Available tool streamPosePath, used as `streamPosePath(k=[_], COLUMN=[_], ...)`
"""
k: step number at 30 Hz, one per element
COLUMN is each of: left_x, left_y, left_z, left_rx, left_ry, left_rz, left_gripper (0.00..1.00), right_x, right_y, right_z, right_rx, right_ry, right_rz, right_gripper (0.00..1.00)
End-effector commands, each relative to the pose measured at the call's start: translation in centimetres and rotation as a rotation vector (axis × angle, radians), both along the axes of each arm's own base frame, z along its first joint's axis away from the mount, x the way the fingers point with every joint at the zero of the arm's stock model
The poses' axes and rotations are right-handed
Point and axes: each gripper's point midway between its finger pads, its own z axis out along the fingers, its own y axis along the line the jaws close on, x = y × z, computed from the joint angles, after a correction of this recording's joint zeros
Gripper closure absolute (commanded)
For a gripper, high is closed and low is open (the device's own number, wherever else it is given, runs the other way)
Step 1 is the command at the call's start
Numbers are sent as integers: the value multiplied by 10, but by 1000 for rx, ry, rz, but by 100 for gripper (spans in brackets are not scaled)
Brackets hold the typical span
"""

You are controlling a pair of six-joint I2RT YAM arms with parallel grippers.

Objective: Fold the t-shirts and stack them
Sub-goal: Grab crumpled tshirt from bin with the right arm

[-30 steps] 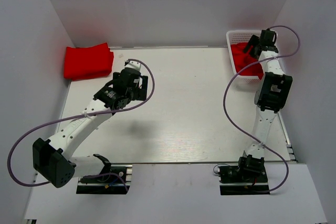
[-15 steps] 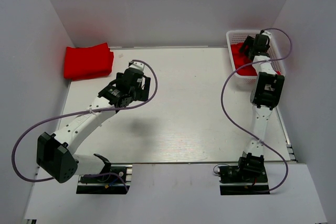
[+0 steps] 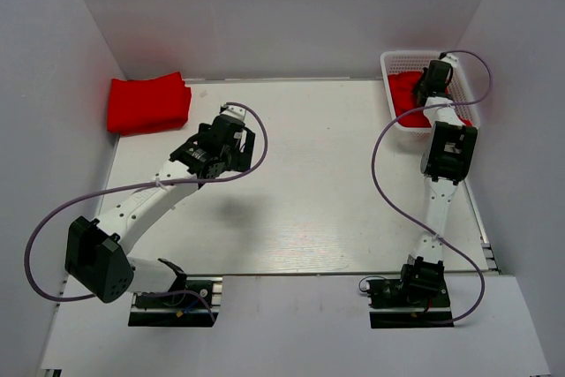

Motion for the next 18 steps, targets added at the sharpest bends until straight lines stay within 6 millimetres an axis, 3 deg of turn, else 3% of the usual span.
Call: streamPosePath(k=[1,5,8,9,10,13,18], left_x=[0,3,3,2,1,-1,-6], left_y=[-1,-6,-4,-3,-3,-2,-6], left_z=[5,7,9,8,12,18,30], left_rx=[-7,-19,-13,-16,-22,-42,-85], left_ry=[-6,-10,-14,-5,-15,-31,-50], left_rz=[-18,-26,-19,-12,-12,-6,-32], left_gripper=[0,0,0,0,0,0,0], right_x=[7,2,-7,-9,-15,-22,-47], right_y=[-8,-6,-6,-3,0,-3,-3], right_z=[66,88,120,120,146,152,236], right_rx=[-57,-91,-115,-125,-146,-170,-231], right_ry=[-134,-140,-169,-163,-184,-169,-250], right_rz=[-11,23,30,64,78,69,62], right_gripper=[100,100,100,100,100,100,100])
